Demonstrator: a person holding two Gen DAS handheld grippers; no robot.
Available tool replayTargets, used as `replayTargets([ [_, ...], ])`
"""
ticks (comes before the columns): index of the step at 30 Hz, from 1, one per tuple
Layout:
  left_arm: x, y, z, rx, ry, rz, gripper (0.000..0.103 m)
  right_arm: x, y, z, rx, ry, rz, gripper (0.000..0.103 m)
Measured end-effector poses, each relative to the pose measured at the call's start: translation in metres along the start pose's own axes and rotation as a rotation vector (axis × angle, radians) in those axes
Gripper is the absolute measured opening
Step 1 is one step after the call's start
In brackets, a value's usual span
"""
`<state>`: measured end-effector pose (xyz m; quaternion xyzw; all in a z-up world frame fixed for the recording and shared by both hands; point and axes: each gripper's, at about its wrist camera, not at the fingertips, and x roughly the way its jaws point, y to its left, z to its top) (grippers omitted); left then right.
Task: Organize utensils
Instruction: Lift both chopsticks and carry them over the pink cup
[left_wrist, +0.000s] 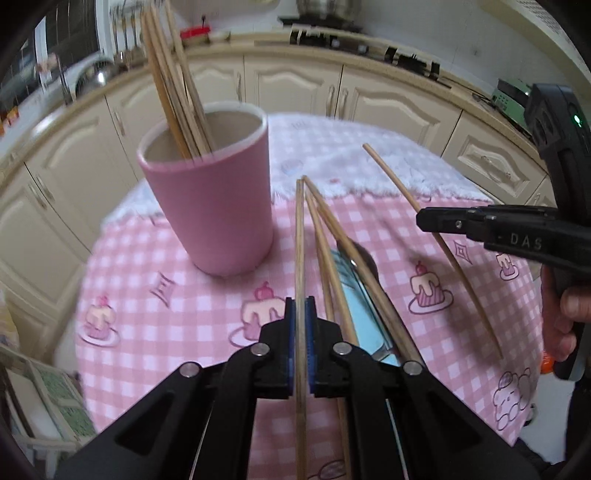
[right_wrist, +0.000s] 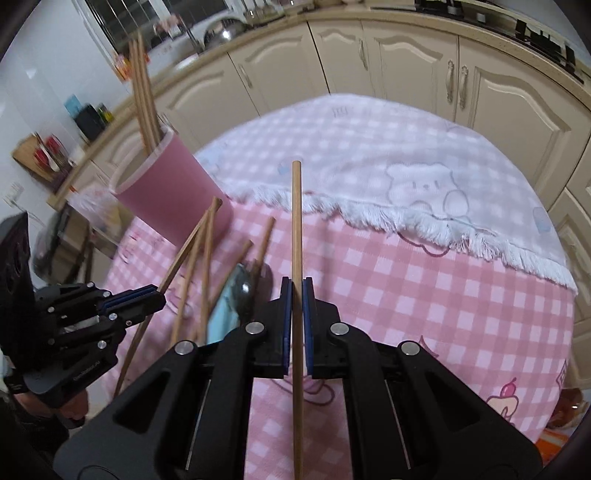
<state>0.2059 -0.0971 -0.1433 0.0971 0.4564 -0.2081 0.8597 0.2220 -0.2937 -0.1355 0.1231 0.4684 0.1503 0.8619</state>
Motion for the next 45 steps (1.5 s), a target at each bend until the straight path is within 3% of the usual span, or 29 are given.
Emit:
replayTargets([
  [3,-0.019,-0.003,0.002,0.026,-0.067,0.025,0.005,-0.01,0.003,0.003,0.0,-0.046,0.025,0.006],
  [12,-0.072,0.008,0.022,-0.035,-0.313,-0.017,0.005,-0.04,0.024,0.022,-0.018,-0.196,0.094,0.006],
  [21,-0.119,0.042,0.064,-0.121,-0.544,-0.024,0.005,-0.071,0.065,0.069,-0.082,-0.392,0.164,0.006],
  [26,-0.136,0.061,0.089,-0.174,-0.677,-0.021,0.005,-0.081,0.085,0.104,-0.078,-0.518,0.193,0.006],
  [33,-0.145,0.076,0.121,-0.244,-0.836,-0.036,0.005,-0.078,0.107,0.141,-0.099,-0.627,0.228,0.006],
  [39,-0.136,0.083,0.137,-0.272,-0.902,-0.025,0.005,-0.064,0.118,0.157,-0.097,-0.676,0.236,0.006],
  [45,-0.114,0.086,0.139,-0.269,-0.906,-0.008,0.005,-0.043,0.121,0.16,-0.088,-0.676,0.229,0.006],
])
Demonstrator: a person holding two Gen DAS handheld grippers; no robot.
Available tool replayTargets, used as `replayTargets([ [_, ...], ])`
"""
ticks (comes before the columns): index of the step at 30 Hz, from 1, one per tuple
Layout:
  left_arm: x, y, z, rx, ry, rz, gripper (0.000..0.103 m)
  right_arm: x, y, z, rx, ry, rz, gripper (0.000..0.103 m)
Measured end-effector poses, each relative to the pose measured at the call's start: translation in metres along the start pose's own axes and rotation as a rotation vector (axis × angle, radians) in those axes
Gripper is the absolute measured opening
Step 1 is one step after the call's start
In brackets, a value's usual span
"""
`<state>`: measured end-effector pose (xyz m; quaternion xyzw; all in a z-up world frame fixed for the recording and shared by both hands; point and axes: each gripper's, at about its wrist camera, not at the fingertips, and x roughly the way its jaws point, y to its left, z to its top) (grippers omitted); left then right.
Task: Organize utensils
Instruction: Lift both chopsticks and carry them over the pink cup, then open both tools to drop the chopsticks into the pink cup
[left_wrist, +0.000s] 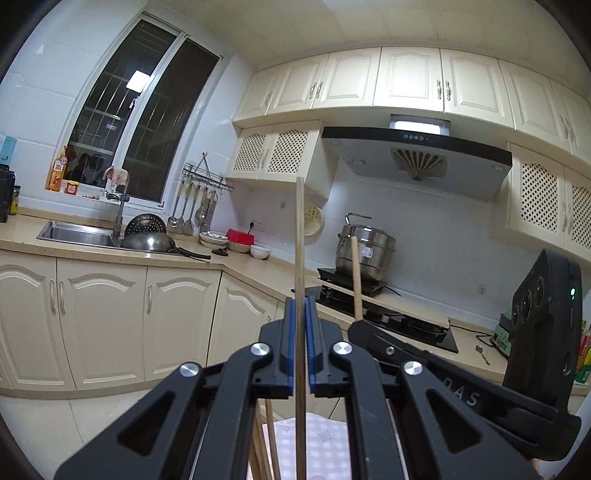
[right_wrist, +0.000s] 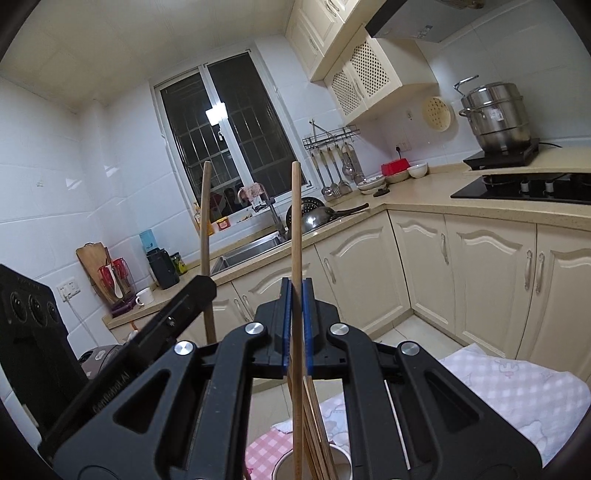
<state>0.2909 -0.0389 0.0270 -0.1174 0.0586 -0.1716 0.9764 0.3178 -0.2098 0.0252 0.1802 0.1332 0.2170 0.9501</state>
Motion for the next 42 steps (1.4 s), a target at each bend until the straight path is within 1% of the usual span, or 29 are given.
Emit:
replayTargets([
  [8,0.014,0.018,-0.024,-0.026,0.033,0.029,0.005,0.021,-0.007,-0.021,-0.009,0.033,-0.027,0.006],
  [12,0.019,0.024,-0.036,-0.032,0.062,0.033,0.005,0.028,-0.008,-0.031,-0.027,0.05,-0.043,0.006],
  [17,0.02,0.029,-0.05,-0.034,0.098,0.033,0.005,0.033,-0.012,-0.047,-0.031,0.099,-0.05,0.006],
  [20,0.019,0.033,-0.059,-0.039,0.139,0.026,0.005,0.032,-0.016,-0.055,-0.034,0.145,-0.058,0.007],
  [21,0.018,0.033,-0.061,-0.039,0.148,0.021,0.006,0.031,-0.017,-0.056,-0.034,0.158,-0.065,0.009],
  [22,0.016,0.033,-0.062,-0.035,0.158,0.019,0.008,0.029,-0.019,-0.057,-0.032,0.164,-0.072,0.021],
  [23,0.014,0.032,-0.062,-0.028,0.163,0.02,0.017,0.025,-0.022,-0.056,-0.027,0.165,-0.09,0.037],
  [24,0.008,0.033,-0.061,-0.025,0.157,0.02,0.023,0.018,-0.026,-0.055,-0.011,0.149,-0.118,0.06],
  [25,0.004,0.034,-0.061,-0.025,0.155,0.019,0.046,0.013,-0.031,-0.053,0.008,0.14,-0.113,0.071],
  [26,-0.001,0.035,-0.058,-0.027,0.155,0.022,0.066,0.008,-0.035,-0.051,0.025,0.138,-0.109,0.074],
  [28,-0.012,0.035,-0.053,-0.018,0.141,0.032,0.074,-0.002,-0.04,-0.047,0.036,0.13,-0.133,0.081],
  [29,-0.016,0.034,-0.05,-0.004,0.144,0.031,0.079,-0.007,-0.042,-0.045,0.037,0.124,-0.14,0.084],
  [30,-0.019,0.032,-0.047,0.01,0.15,0.037,0.082,-0.012,-0.043,-0.043,0.037,0.119,-0.147,0.09],
  [31,-0.022,0.029,-0.045,0.022,0.155,0.044,0.087,-0.015,-0.044,-0.041,0.036,0.119,-0.155,0.093],
  [32,-0.025,0.027,-0.043,0.038,0.161,0.046,0.091,-0.019,-0.044,-0.04,0.035,0.123,-0.165,0.094],
  [34,-0.031,0.021,-0.04,0.064,0.175,0.054,0.094,-0.025,-0.046,-0.037,0.033,0.139,-0.18,0.097],
  [37,-0.038,0.014,-0.037,0.099,0.211,0.08,0.094,-0.034,-0.047,-0.034,0.03,0.162,-0.204,0.097],
  [42,-0.05,0.011,-0.035,0.103,0.253,0.092,0.094,-0.047,-0.047,-0.032,0.018,0.195,-0.225,0.097],
])
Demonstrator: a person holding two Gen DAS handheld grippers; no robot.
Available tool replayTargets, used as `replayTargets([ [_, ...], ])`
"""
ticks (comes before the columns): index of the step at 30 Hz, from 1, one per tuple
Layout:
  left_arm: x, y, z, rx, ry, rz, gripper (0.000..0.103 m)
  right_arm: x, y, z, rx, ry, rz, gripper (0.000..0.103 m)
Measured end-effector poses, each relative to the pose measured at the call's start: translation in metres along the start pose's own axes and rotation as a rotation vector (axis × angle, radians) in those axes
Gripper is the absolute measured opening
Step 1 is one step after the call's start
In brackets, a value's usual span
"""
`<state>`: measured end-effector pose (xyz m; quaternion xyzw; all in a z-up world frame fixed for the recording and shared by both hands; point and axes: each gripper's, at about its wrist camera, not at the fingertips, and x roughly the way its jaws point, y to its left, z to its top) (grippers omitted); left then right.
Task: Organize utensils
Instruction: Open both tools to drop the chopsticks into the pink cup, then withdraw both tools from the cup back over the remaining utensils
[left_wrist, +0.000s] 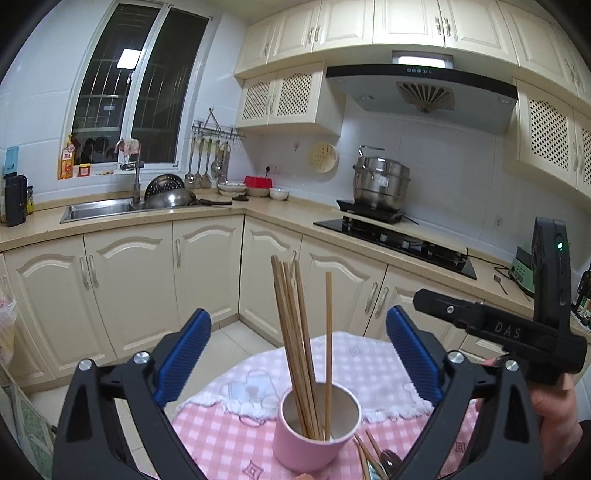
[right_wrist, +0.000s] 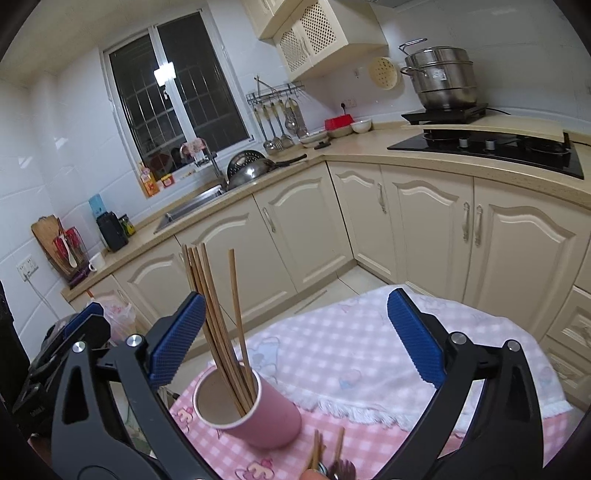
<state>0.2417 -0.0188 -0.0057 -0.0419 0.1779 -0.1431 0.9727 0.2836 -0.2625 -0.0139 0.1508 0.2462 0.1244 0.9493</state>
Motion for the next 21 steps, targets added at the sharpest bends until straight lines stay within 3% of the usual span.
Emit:
replayTargets([
  [10,-0.02,-0.009,-0.016,0.042,0.077,0.02,0.094,-0.024,-0.015,-0.015,0.008,0.133,-0.07,0.097],
  [21,-0.024,-0.014,-0.045,0.065,0.168,0.024,0.094,-0.042,-0.031,-0.038,0.019,0.206,-0.11,0.097],
])
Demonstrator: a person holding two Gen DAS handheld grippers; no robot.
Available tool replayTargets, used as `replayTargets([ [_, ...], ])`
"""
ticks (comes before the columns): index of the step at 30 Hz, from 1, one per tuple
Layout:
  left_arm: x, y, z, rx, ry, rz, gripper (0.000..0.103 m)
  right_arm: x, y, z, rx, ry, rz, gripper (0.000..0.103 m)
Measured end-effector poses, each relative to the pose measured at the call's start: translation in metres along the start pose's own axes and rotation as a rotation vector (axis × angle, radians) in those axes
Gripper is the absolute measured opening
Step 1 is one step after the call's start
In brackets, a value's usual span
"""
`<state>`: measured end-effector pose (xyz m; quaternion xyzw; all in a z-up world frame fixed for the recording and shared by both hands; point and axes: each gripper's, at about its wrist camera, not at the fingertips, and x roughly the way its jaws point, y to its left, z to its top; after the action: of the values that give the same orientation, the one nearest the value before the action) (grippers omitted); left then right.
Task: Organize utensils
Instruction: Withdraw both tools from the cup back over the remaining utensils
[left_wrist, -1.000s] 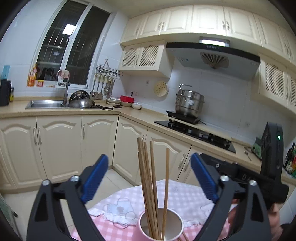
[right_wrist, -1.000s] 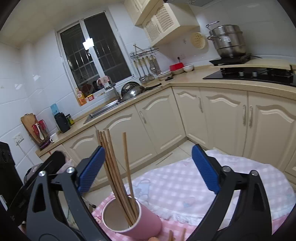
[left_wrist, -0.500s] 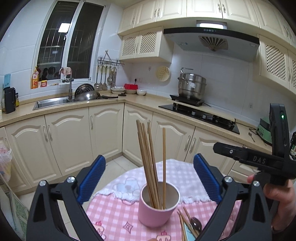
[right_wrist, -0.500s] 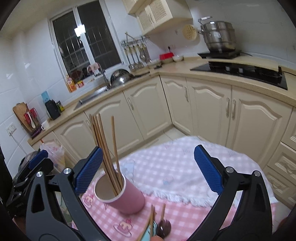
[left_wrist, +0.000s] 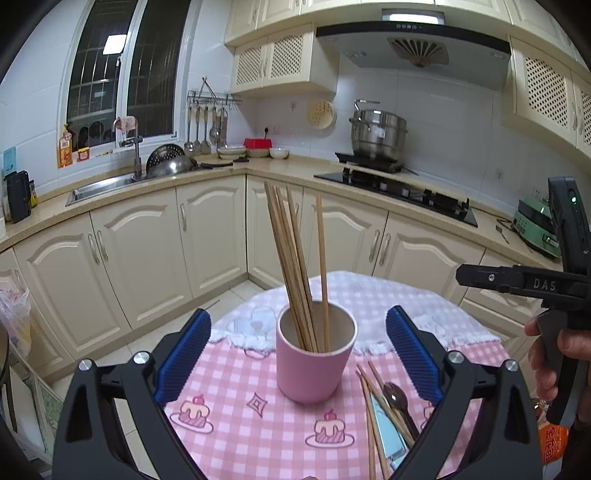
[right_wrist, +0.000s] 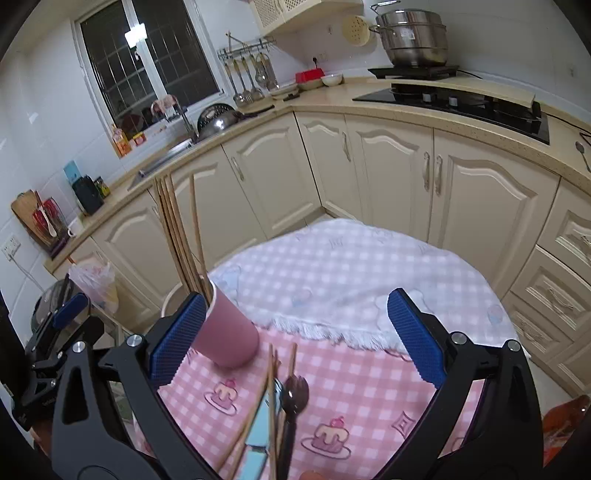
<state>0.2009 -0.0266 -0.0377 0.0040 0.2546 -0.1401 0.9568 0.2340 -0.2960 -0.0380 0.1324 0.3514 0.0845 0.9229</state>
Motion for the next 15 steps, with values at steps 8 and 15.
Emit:
replayTargets([
  [8,0.017,-0.009,-0.021,0.035,0.11,-0.001,0.094,0.007,-0.007,-0.021,-0.002,0.069,-0.021,0.097],
  [15,0.036,-0.019,-0.044,0.061,0.217,-0.024,0.094,0.017,-0.014,-0.04,-0.011,0.141,-0.031,0.097],
])
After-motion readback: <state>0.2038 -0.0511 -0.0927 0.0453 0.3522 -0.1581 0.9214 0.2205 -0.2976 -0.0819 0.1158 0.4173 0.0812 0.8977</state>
